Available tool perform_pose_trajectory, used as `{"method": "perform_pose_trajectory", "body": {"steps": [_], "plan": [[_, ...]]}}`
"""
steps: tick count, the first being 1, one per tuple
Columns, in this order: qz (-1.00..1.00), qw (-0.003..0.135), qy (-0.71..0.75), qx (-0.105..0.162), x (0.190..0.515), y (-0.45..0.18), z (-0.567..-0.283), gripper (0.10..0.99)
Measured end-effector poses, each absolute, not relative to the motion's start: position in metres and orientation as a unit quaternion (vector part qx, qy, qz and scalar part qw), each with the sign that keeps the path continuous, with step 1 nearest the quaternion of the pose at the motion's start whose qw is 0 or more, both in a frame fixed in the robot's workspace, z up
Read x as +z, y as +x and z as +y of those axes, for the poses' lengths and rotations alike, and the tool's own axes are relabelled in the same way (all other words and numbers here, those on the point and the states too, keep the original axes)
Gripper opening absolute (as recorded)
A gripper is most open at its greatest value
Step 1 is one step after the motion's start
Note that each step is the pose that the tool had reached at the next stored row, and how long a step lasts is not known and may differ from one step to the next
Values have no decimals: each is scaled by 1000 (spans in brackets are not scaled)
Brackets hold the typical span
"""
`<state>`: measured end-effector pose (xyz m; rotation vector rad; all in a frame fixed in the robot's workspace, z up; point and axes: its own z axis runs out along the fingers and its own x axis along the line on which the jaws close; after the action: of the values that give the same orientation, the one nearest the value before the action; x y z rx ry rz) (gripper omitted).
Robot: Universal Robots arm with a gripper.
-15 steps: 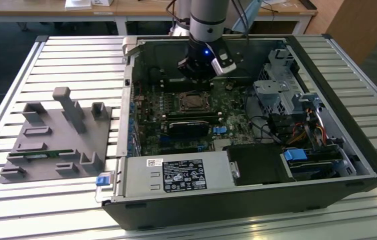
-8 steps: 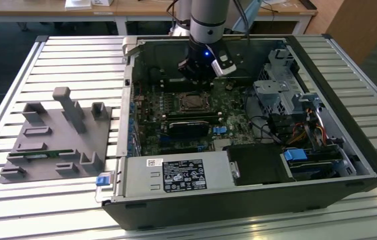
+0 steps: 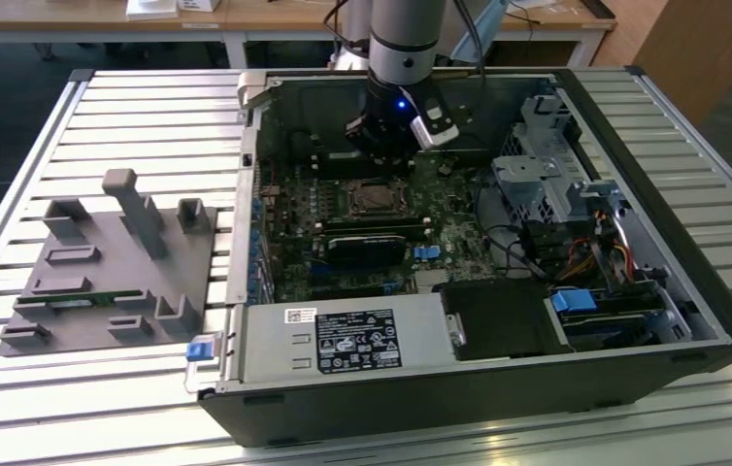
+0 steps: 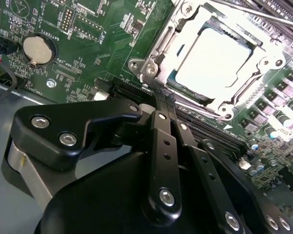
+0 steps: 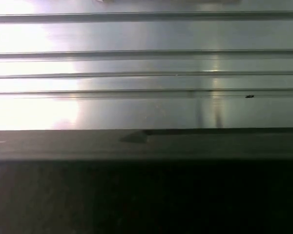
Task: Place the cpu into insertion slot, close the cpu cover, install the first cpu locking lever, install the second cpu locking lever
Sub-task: 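Install the first cpu locking lever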
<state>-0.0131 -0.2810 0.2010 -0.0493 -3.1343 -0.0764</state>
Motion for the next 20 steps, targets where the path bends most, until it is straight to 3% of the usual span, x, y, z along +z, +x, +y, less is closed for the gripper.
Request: {"method": "perform_pose_trajectory", "body": {"steps": [20], "plan": [[-1000,3,-16,-16,196,-13,-278,106]]}}
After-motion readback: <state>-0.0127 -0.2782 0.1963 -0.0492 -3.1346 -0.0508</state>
